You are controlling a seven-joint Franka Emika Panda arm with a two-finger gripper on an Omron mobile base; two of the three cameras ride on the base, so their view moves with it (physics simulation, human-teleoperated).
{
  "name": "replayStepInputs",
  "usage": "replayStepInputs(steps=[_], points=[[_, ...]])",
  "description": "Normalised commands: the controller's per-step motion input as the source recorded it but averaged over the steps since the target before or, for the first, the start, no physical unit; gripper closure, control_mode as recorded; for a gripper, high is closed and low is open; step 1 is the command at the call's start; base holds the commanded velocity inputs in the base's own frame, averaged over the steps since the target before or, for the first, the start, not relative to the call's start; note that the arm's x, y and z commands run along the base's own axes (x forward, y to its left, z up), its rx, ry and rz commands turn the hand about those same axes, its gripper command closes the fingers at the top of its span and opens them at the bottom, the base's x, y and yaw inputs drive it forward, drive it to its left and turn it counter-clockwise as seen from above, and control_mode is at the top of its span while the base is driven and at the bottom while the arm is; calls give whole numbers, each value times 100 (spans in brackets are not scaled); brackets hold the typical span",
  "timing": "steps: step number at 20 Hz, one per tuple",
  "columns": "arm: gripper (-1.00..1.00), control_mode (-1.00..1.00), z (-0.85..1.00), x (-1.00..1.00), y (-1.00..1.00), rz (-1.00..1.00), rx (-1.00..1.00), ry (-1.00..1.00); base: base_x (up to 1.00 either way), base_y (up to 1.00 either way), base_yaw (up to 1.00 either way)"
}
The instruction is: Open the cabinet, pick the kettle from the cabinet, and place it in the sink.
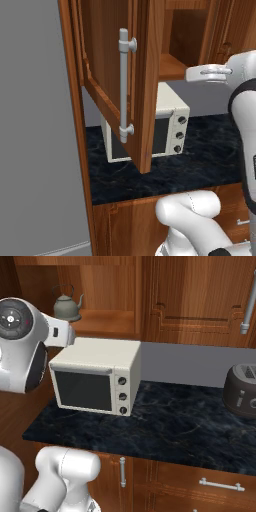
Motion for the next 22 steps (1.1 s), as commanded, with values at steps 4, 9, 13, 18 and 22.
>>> replayStepInputs(steps=[4, 9, 13, 18, 22], points=[[-100, -100, 14, 34, 6, -14, -21, 12, 0, 0, 0], [-100, -100, 16, 19, 1, -3, -4, 9, 0, 0, 0], [-100, -100, 1, 15, 11, 0, 0, -5, 0, 0, 0], [-100, -100, -1, 23, 13, 0, 0, -18, 0, 0, 0], [-100, -100, -4, 29, 14, 0, 0, -22, 0, 0, 0]])
